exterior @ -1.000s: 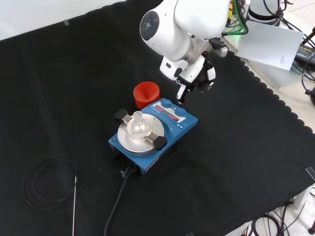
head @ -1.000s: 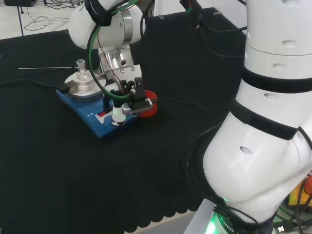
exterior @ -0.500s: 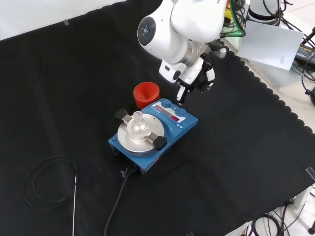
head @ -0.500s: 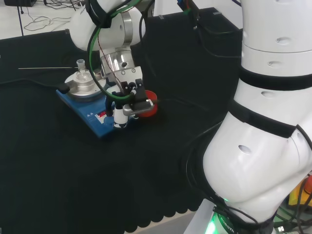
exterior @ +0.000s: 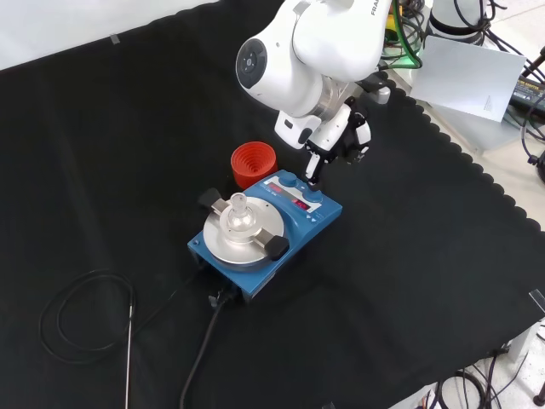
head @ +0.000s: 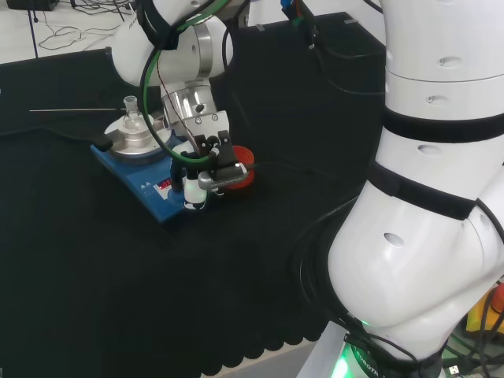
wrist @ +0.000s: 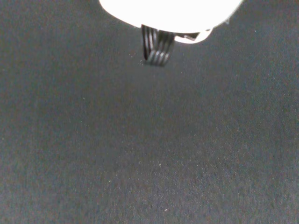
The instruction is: Turn on the heater.
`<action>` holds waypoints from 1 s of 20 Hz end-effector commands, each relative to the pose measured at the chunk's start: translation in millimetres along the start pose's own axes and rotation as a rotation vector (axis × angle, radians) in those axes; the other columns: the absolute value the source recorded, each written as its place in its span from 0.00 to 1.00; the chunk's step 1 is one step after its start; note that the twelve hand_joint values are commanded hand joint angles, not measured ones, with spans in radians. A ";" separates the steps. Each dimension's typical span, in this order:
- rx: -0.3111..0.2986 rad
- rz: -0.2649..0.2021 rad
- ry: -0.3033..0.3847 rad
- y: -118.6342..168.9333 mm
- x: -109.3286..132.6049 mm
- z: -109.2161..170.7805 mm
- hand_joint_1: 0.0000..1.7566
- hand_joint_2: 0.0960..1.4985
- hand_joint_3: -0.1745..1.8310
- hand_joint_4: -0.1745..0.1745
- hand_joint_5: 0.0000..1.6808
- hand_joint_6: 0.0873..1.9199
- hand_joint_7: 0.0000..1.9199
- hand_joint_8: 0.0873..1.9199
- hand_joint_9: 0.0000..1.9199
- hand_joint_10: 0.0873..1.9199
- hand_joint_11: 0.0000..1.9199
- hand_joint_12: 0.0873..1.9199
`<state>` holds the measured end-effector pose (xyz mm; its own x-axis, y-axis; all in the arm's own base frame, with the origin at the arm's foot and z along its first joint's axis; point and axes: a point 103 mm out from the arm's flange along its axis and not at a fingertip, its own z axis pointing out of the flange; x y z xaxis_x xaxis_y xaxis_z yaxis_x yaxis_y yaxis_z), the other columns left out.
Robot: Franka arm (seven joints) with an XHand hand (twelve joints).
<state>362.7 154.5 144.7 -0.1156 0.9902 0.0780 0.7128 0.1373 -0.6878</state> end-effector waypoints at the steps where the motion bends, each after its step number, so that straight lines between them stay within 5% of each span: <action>1: -0.022 -0.003 0.002 2.3 -1.3 -0.4 0.78 0.38 0.62 0.36 0.16 0.35 0.77 0.78 0.81 0.69 0.62 0.64; 20: -0.006 -0.004 0.003 9.8 -3.2 2.7 0.78 0.37 0.62 0.38 0.16 0.35 0.77 0.78 0.81 0.69 0.62 0.64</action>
<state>368.4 152.6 136.1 -0.1172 0.9897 0.0821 0.7184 0.1416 -0.6811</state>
